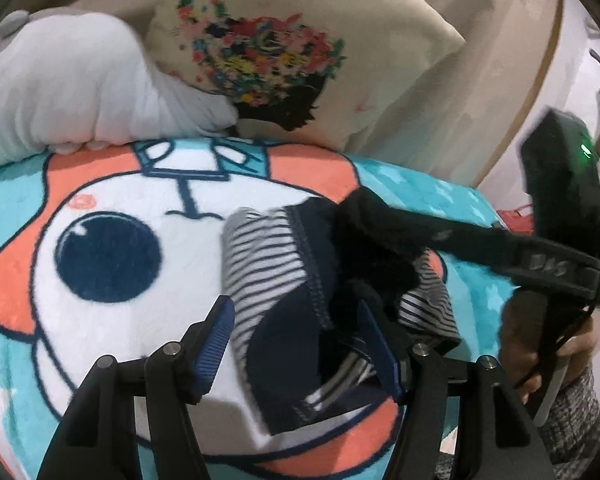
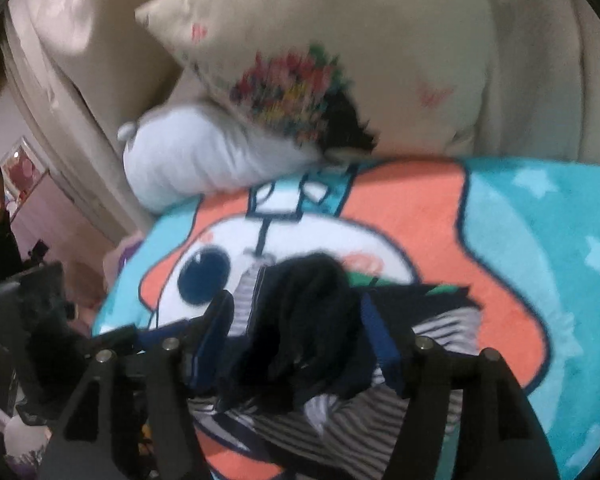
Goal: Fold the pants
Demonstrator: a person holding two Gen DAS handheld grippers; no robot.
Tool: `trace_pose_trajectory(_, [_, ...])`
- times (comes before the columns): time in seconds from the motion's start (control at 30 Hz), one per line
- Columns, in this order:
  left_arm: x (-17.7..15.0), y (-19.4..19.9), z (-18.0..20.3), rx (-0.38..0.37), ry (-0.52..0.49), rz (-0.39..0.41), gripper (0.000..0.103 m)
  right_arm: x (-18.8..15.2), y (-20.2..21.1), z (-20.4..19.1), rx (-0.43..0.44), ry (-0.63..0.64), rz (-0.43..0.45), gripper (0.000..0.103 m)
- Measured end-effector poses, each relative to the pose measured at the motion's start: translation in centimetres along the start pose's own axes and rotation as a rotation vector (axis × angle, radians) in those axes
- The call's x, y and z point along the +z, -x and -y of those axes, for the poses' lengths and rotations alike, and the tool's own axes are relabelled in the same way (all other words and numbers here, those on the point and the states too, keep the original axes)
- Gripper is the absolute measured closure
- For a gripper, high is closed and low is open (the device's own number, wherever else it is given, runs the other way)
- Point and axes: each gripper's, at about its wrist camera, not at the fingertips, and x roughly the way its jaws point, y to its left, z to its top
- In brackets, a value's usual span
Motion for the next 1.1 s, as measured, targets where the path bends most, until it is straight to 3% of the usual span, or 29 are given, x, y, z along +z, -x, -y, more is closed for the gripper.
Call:
trace_pose_trajectory(0.13, [-0.7,-1.3,1.0,0.042,-0.044,-0.028,0.035,-0.4,-2.1,-1.4,-0.081,0.034,-0.021,0.041])
trace_pose_trajectory(0.17, [-0.9,-1.6,1.1,0.049,-0.054,-0.038,0.035,-0.4,-2.6,-1.6,-0.12,0.046,-0.033,0.064])
trace_pose_trajectory(0.2, [-1.1,-1.7,1.1,0.051,-0.058,-0.045,0.035,-0.4,-3.1,-1.7,-0.145,0.054,-0.053,0.08])
trace_pose_trajectory(0.27, [-1.1,-1.3,1.2,0.049,-0.06,-0.042,0.041,-0.2,-3.3,-1.0,-0.123,0.021,-0.078,0.087])
trace_pose_trajectory(0.53, [1.7,3.0,1.9,-0.104,-0.002,0.068,0.041,0.2,4.2,1.6,0.007,-0.089,0.074,0.088])
trace_pose_trajectory(0.7, [2.5,1.4,2.4,-0.12,0.008,0.025,0.04,-1.5,5.7,7.1,-0.037,-0.226,0.087,0.088])
trace_pose_trajectory(0.8, [2.6,-0.7,3.1,-0.145,0.012,-0.022,0.04,-3.2,4.4,9.9,-0.07,-0.295,0.046,0.087])
trace_pose_trajectory(0.87, [2.7,-2.2,4.1,-0.159,0.0,-0.042,0.04,-4.2,3.2,10.6,-0.079,-0.302,0.006,0.081])
trace_pose_trajectory(0.97, [2.5,-5.0,5.6,-0.078,-0.056,-0.113,0.04,-4.4,3.8,10.4,-0.072,-0.316,0.033,0.079])
trace_pose_trajectory(1.03, [1.6,-6.9,5.9,-0.005,-0.083,-0.172,0.04,-3.9,5.3,9.8,-0.087,-0.297,0.091,0.079])
trace_pose_trajectory(1.1, [0.8,-7.5,5.9,0.032,-0.102,-0.172,0.036,-3.5,7.0,8.7,-0.101,-0.256,0.165,0.079])
